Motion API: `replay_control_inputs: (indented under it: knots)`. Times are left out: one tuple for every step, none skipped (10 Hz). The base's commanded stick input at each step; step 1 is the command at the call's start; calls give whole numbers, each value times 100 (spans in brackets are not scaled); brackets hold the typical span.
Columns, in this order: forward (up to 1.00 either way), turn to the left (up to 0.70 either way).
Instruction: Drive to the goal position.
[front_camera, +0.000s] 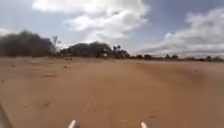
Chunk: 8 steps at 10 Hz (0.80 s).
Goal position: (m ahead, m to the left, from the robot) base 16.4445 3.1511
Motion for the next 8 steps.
replay_control_inputs:
  knots:
    - [70,0]
    - [70,0]
    - [70,0]
    - [70,0]
    - [70,0]
    - [70,0]
    - [70,0]
    - [70,0]
